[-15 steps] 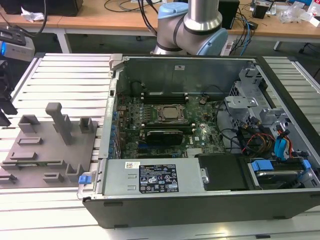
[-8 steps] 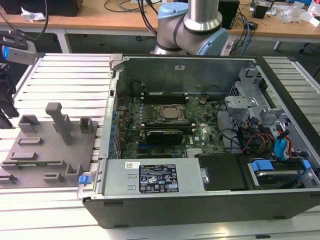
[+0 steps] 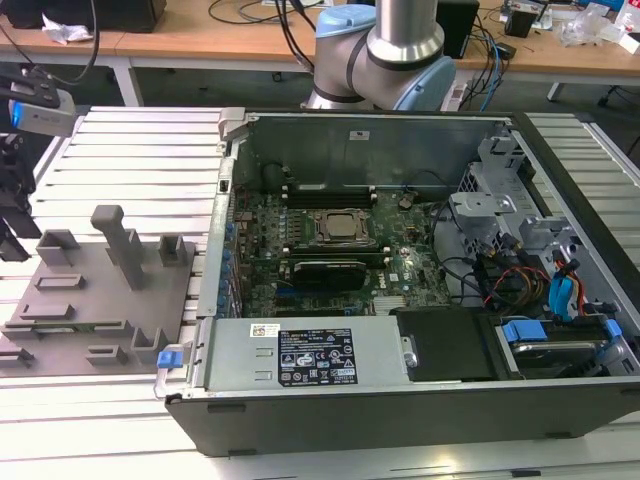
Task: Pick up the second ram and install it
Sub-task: 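Pick up the second ram and move it above second insertion slot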
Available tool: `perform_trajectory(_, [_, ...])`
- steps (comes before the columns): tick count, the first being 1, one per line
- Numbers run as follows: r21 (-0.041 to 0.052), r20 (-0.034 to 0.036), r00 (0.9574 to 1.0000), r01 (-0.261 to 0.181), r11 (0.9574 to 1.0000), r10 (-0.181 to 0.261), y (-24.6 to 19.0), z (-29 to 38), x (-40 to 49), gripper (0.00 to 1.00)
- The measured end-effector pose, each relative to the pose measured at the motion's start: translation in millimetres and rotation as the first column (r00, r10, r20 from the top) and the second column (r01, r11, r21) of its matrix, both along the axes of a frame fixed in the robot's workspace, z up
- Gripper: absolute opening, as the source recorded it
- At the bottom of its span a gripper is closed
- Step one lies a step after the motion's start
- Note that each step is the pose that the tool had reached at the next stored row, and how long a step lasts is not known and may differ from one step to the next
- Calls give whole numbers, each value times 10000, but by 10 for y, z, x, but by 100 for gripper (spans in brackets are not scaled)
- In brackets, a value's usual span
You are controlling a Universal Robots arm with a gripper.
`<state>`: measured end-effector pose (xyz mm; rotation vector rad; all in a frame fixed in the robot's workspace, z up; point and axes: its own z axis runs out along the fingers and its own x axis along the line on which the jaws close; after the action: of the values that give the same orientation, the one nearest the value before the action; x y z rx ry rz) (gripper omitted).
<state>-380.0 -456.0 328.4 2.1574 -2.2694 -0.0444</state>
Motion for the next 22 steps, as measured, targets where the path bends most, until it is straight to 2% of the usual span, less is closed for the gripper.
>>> perform_trajectory(18, [0, 0, 10000, 0, 10000, 0, 0, -147, 0, 36])
perform_trajectory(22, [-1, 0, 10000, 0, 10000, 0, -1, -208, 0, 36])
